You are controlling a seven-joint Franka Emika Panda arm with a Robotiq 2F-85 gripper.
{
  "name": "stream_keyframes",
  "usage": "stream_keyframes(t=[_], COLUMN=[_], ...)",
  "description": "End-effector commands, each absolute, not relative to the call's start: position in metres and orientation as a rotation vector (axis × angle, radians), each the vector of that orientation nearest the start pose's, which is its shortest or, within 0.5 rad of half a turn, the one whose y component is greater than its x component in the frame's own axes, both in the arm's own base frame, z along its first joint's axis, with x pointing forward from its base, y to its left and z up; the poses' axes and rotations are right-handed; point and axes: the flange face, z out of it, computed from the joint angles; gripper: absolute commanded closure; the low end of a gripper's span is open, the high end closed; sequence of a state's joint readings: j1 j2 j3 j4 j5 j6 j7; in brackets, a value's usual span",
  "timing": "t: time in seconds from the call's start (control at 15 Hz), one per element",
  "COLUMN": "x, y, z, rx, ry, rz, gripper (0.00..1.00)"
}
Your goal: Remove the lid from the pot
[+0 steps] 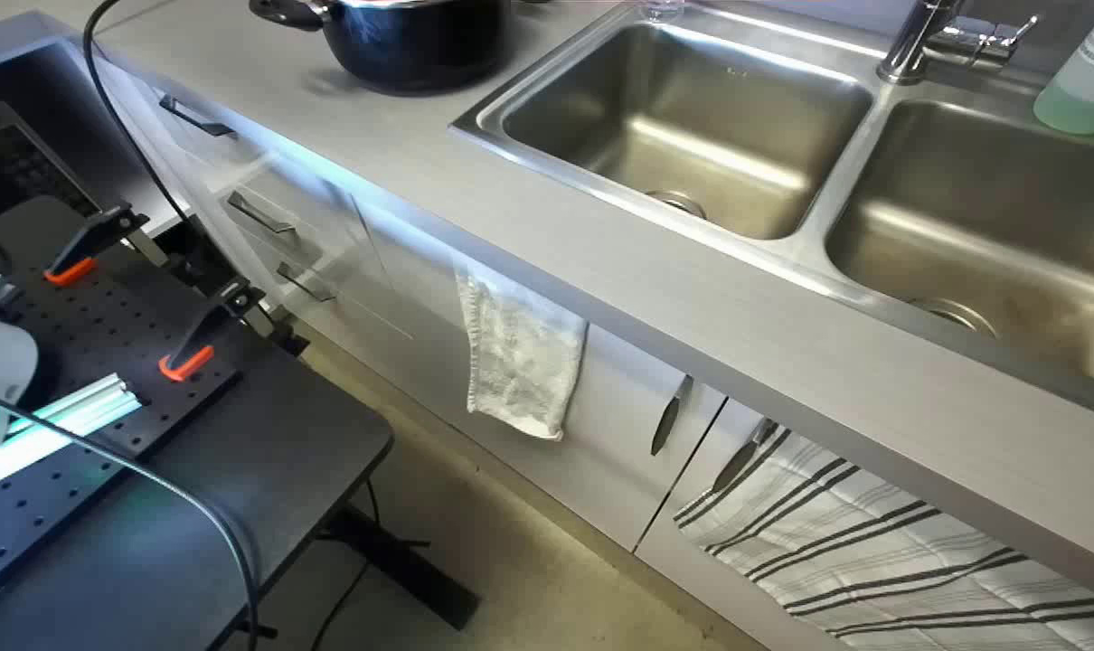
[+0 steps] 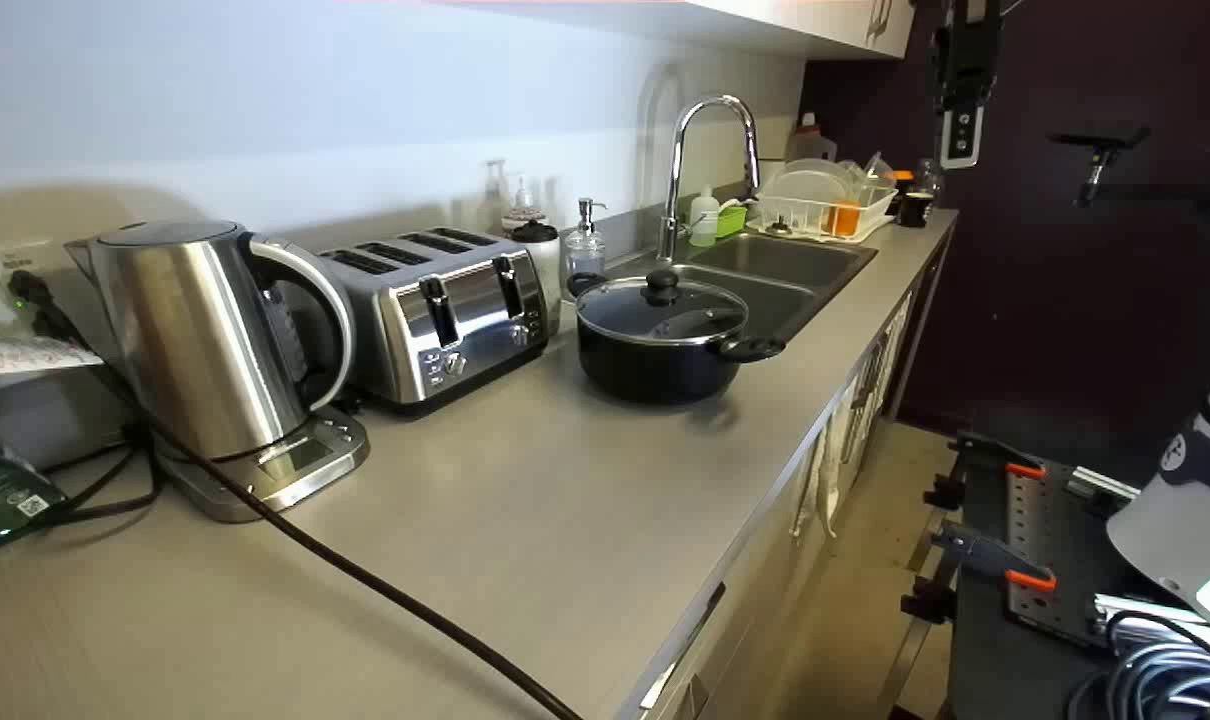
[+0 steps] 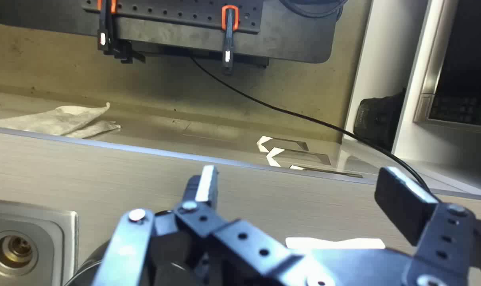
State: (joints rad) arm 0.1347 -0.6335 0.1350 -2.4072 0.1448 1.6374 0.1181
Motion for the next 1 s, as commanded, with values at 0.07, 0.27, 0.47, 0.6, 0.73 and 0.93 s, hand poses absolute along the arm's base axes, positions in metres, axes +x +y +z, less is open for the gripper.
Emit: stream_keyframes(t=[0.07,0.27,0.47,0.6,0.73,0.93], x=[0.329,0.329,0.329,0.334,0.341,0.362], y=[0.112,0.112,0.112,0.111,0.109,0.102], z=[0.521,0.521,0.521,0.518,0.513,0.499], rx=[-3.091,-3.091,-3.091,-3.095,-3.103,-3.122], ry=[-0.155,-0.155,-0.155,-0.154,-0.143,-0.113], rz=[0.23,0.229,0.229,0.226,0.237,0.213], gripper=[0.0,0.0,0.0,0.0,0.0,0.0])
